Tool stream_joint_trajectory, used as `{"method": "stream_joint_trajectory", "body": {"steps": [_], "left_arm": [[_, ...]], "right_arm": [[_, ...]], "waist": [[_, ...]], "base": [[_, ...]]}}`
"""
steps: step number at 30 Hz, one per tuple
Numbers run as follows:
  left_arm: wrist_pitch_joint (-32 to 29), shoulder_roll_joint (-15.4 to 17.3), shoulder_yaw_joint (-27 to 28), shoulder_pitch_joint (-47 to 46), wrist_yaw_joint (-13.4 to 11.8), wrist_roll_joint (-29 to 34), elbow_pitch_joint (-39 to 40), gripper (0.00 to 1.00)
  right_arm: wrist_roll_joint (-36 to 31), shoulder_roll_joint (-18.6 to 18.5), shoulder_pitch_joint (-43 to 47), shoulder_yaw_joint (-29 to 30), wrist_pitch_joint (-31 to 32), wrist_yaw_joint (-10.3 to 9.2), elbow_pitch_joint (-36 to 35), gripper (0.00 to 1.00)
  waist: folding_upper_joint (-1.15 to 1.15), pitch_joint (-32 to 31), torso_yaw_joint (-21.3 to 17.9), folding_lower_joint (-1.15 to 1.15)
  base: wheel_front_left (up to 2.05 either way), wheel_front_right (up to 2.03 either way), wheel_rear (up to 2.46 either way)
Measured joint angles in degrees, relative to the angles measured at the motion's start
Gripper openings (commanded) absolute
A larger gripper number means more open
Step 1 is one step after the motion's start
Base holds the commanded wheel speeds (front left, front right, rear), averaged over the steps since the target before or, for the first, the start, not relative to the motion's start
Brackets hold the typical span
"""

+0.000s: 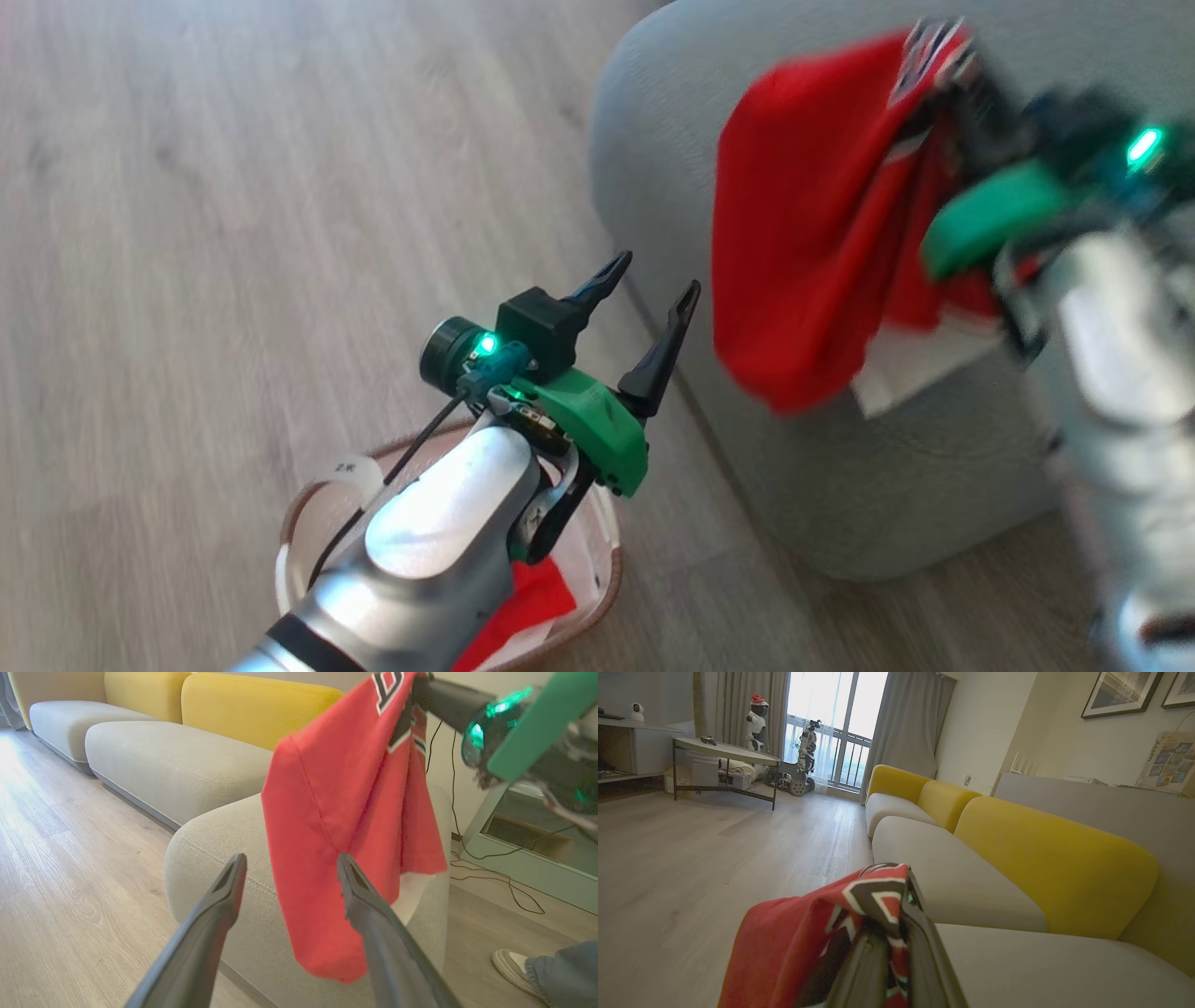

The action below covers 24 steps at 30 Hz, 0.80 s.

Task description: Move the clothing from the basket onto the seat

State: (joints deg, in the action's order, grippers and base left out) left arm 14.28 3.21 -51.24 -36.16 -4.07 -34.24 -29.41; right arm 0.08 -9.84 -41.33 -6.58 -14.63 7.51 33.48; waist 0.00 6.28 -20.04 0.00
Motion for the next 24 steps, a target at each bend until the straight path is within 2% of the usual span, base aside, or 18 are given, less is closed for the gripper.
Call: {"method": "stream_joint_trajectory", "body": {"steps": [8, 13, 19, 24], "left_arm": [[0.0, 0.9, 0.2, -3.2, -0.1, 2.5, 2.1, 1.0], [0.0, 2.4, 0.8, -5.9, -1.3, 4.3, 6.1, 1.0], [-0.6, 4.3, 0.4, -8.3, -2.6, 6.9, 10.4, 1.0], [-1.7, 4.8, 0.0, -9.9, -3.0, 7.9, 13.2, 1.0]], "right_arm": [[0.6, -5.6, -17.9, 2.4, 0.0, 0.0, 6.7, 0.0], [0.3, -9.0, -27.6, 3.7, 0.0, 0.0, 11.5, 0.0], [-3.7, -13.1, -37.5, 7.5, 0.3, 0.0, 16.3, 0.0], [-7.2, -15.3, -40.9, 11.9, 0.3, 0.0, 19.1, 0.0]], "waist": [[0.0, 6.6, 5.0, 0.0], [0.0, 12.1, 7.8, 0.01], [0.0, 18.9, 10.4, 0.01], [0.0, 22.8, 12.0, 0.01]], "base": [[0.0, 0.0, 0.0], [0.0, 0.0, 0.0], [0.0, 0.0, 0.0], [0.0, 0.0, 0.0]]}}
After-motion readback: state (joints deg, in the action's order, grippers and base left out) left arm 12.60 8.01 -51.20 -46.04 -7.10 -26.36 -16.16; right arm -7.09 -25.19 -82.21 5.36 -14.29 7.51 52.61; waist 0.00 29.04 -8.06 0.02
